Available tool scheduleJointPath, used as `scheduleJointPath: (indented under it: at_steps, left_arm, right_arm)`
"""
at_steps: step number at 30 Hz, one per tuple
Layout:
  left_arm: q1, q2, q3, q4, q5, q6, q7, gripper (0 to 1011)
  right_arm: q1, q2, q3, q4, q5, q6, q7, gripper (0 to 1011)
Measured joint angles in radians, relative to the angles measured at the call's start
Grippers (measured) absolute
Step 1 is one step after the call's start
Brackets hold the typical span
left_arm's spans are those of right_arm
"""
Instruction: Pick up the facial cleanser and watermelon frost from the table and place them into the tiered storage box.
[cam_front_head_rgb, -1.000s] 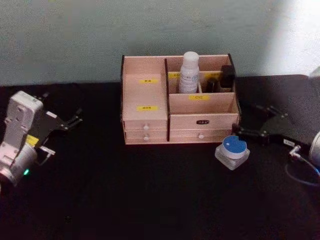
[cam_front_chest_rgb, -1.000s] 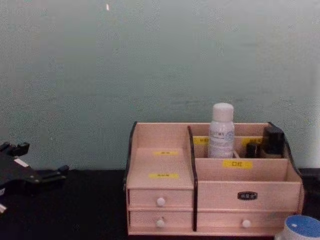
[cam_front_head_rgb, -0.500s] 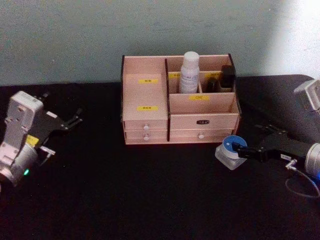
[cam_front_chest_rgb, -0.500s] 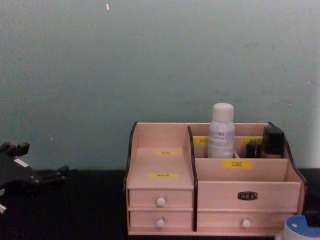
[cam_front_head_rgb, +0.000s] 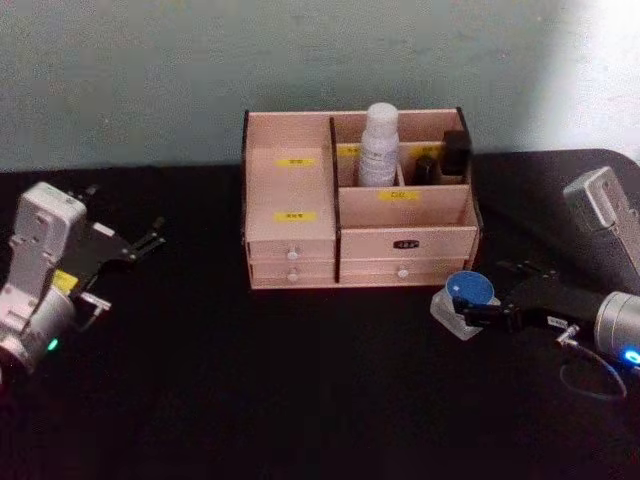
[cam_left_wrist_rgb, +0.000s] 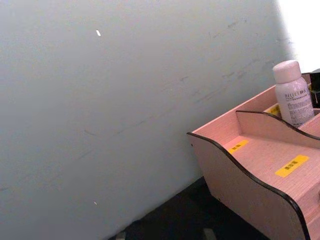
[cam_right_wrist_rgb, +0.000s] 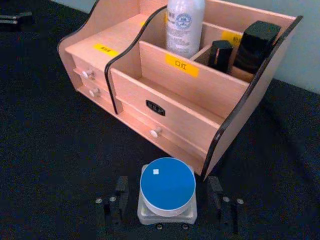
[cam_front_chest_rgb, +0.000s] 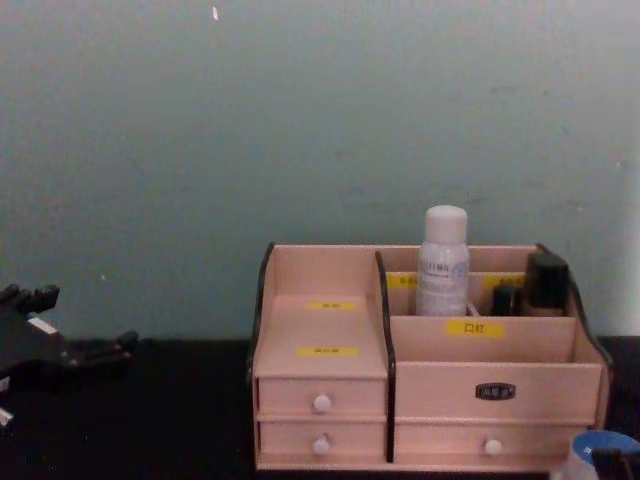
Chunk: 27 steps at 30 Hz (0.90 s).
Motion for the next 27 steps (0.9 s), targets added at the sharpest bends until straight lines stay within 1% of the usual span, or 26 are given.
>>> scheduleJointPath:
  at_steps: [10, 27]
  left_arm:
    - [0.000, 0.000, 0.000, 0.000, 0.000, 0.000, 0.000, 1001]
    - [0.000, 0.000, 0.000, 0.000, 0.000, 0.000, 0.000, 1001]
  right_arm:
    - [0.014, -0.003, -0.018, 0.016, -0.002, 0.007, 0.005, 1002]
    - [0.050, -0.025, -0.043, 0.060, -0.006, 0.011, 0.009, 1002]
